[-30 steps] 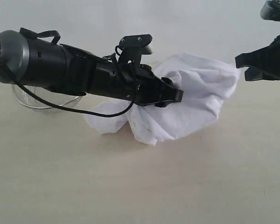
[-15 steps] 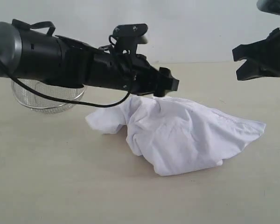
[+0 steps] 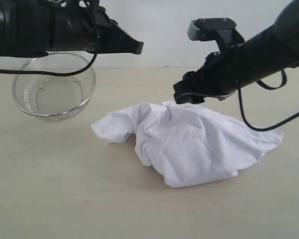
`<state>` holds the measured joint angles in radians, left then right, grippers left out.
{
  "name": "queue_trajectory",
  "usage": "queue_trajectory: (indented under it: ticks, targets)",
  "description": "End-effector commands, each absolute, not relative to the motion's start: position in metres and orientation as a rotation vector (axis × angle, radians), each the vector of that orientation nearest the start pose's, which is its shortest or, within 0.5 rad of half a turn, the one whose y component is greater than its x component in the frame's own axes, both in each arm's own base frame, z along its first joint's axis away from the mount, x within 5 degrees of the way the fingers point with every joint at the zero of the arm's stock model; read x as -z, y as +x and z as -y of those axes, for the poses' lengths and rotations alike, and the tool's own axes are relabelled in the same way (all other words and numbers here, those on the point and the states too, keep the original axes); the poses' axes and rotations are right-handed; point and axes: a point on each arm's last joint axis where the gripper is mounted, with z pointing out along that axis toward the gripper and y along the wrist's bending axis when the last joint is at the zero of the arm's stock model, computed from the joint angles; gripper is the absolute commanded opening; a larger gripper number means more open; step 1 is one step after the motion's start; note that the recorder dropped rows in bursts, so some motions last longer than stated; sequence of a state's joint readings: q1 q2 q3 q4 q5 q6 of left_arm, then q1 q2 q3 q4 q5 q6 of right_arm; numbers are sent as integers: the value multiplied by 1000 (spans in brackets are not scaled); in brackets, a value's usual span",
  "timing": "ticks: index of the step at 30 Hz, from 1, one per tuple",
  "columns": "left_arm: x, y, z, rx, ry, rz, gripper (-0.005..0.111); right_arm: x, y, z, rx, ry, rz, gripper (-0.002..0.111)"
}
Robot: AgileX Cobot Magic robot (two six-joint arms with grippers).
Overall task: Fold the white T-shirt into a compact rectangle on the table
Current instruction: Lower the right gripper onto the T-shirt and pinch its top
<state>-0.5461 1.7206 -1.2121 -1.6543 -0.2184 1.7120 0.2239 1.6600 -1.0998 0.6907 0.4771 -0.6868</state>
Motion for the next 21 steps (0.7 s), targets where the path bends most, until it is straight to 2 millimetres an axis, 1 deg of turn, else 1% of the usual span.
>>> queue_trajectory:
  ticks: [1, 3, 4, 6, 9, 13, 17, 21]
  targets:
    - [-271, 339, 162, -88, 404, -2009, 5, -239, 359, -120, -468, -362, -2362, 53]
    - [-262, 331, 150, -127, 417, -2040, 5, -232, 367, -124, -477, -385, -2393, 44]
    - [-259, 328, 144, -137, 412, -2052, 5, -227, 371, -125, -476, -408, -2411, 42]
    - [-253, 321, 132, -142, 405, -2074, 5, -220, 376, -127, -475, -444, -2442, 42]
    - [-251, 312, 113, -105, 394, -2090, 5, -211, 383, -127, -436, -467, -2473, 42]
    - [-247, 306, 93, -29, 383, -2102, 5, -205, 389, -122, -324, -480, -2515, 42]
    - [-239, 303, 82, 92, 362, -2121, 5, -204, 389, -118, -271, -469, -2538, 42]
    - [-233, 302, 70, 126, 308, -2148, 5, -202, 386, -118, -284, -479, -2578, 42]
